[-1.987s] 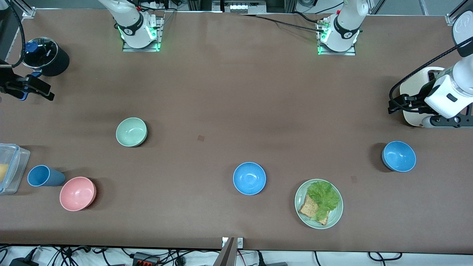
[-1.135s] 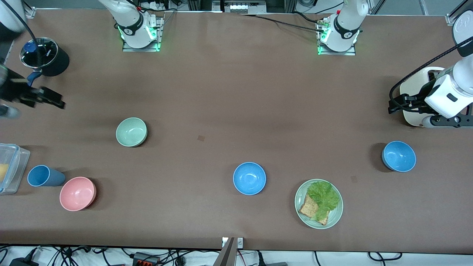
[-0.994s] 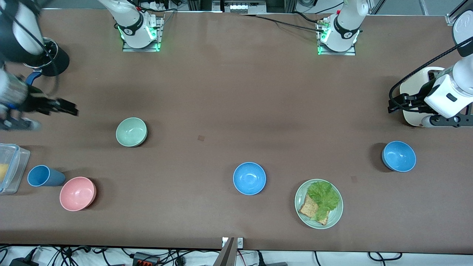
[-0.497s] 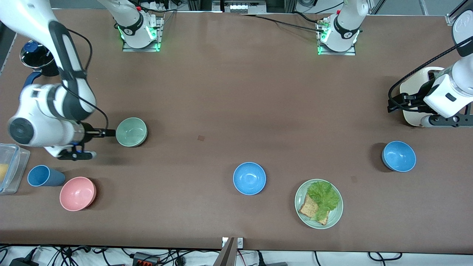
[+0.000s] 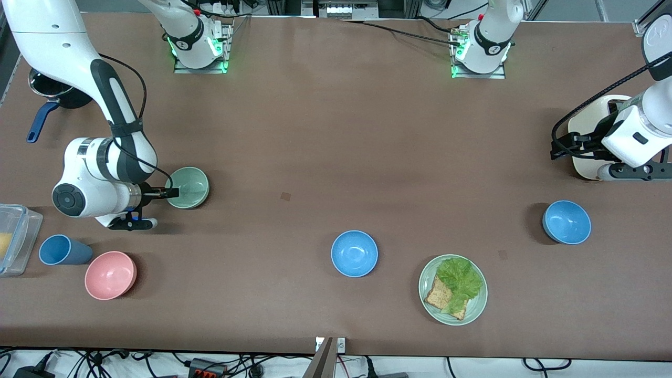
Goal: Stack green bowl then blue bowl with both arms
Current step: 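Reach the right gripper down to the pale green bowl rim and grasp it, then slide the green bowl with the right gripper toward the table middle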
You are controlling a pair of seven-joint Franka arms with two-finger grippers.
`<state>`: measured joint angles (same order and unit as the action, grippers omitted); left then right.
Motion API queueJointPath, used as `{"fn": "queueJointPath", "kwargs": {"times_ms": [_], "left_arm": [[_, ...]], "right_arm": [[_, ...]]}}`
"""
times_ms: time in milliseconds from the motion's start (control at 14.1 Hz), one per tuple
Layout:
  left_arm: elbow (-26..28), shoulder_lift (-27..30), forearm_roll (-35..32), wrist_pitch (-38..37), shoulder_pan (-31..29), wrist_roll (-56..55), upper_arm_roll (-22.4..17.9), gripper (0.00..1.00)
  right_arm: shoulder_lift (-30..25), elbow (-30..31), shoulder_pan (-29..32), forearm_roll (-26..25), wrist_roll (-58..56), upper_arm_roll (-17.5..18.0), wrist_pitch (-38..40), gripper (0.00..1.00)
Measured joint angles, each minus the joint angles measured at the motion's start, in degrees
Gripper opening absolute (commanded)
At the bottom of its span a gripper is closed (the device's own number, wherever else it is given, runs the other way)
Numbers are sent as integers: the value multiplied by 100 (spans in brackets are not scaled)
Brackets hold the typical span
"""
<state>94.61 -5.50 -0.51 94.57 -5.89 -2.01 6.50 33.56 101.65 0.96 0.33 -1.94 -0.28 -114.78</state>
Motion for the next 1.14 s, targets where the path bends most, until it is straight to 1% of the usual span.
{"fn": "queueJointPath", "kwargs": {"times_ms": [71, 142, 284, 568, 781, 852, 923, 1065, 1135], "left_arm": [[0, 0, 0, 0, 0, 0, 0, 100], [0, 0, 0, 0, 0, 0, 0, 100], [0, 0, 0, 0, -1, 0, 0, 100], [0, 0, 0, 0, -2, 0, 0, 100], [0, 0, 0, 0, -3, 0, 0, 100], [0, 0, 0, 0, -3, 0, 0, 100], [0, 0, 0, 0, -3, 0, 0, 100], [0, 0, 0, 0, -3, 0, 0, 100], [0, 0, 0, 0, -3, 0, 0, 100]], "right_arm": [[0, 27, 0, 0, 2, 0, 5, 42], [0, 51, 0, 0, 3, 0, 7, 28], [0, 67, 0, 0, 3, 0, 58, 1], [-42, 27, -5, 42, -10, 26, 191, 0], [-93, -208, -32, 70, -10, 169, 504, 0], [-98, -364, -42, 78, -10, 294, 636, 0], [-105, -558, -52, 91, -8, 492, 770, 0], [-129, -942, -149, 109, 141, 979, 979, 0], [-142, -1073, -279, 111, 368, 1159, 1022, 0]]}}
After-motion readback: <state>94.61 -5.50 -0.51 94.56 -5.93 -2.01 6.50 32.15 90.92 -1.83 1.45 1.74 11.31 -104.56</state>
